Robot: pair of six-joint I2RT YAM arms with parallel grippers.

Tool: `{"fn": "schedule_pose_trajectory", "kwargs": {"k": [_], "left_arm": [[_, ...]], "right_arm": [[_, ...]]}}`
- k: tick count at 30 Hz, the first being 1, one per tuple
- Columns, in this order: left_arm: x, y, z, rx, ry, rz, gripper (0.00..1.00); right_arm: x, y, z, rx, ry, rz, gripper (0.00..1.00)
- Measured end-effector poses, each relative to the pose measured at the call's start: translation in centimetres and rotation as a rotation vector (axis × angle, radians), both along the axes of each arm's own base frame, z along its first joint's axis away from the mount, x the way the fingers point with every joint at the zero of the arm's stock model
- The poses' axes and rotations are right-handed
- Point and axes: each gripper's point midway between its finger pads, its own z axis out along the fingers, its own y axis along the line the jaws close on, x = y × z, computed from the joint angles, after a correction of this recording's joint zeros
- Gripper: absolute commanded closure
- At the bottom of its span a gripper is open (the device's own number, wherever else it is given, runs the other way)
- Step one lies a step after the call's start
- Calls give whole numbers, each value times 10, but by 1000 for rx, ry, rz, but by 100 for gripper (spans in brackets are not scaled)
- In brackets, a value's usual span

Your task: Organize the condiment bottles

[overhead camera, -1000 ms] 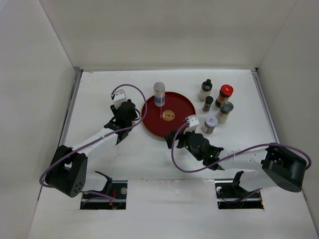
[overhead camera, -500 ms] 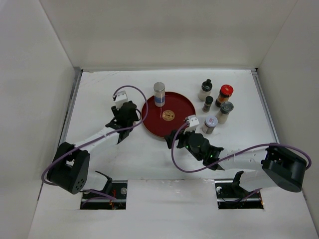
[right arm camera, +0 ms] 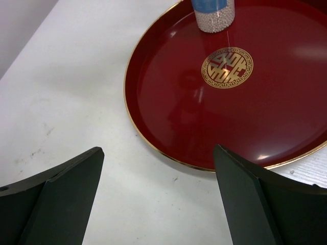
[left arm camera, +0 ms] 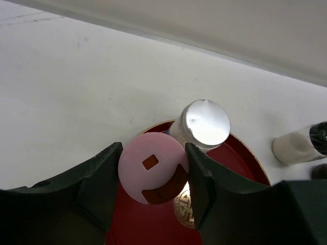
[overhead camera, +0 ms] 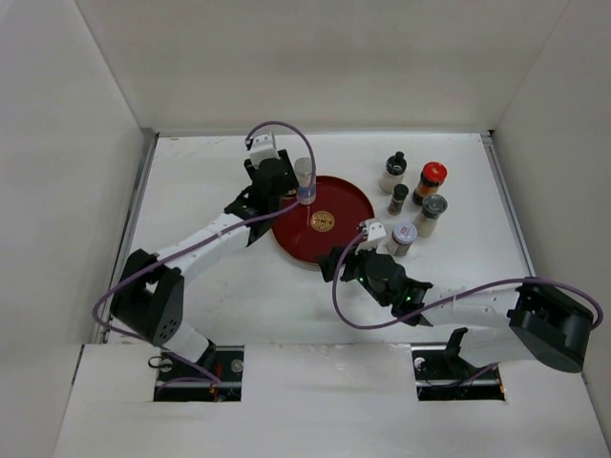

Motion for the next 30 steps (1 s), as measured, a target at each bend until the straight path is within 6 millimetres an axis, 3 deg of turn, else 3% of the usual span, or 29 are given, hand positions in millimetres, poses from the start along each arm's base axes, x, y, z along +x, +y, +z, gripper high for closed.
{"fn": "schedule_pose_trajectory", "kwargs": {"k": [2,5,9,19,22,25,28,30], "left_arm": [[9,-13,-12,15,20,-21,70],[17,-28,-47,63,85,-48,70],[15,-31,-82,121,161,-60,70],[20,-28,-87,138,150,-36,68],[22,-28,-98,153,162,-33,62],[23,-28,-107,161,169,-31,55],[23,-27,-106,163,162,-30,37],[23,-27,-107,162,161,-31,26]], "right_arm": [[0,-1,4,11,-7,-2,6],[3,-5,11,27,-18,-17,6],[7,-12,15,38,-26,-36,6],[9,-16,13,34,-24,-49,5],[10,-16,14,34,-25,-51,6],[10,-16,14,34,-25,-51,22],[10,-16,14,32,-27,-50,58],[9,-17,17,37,-32,-50,75]]}}
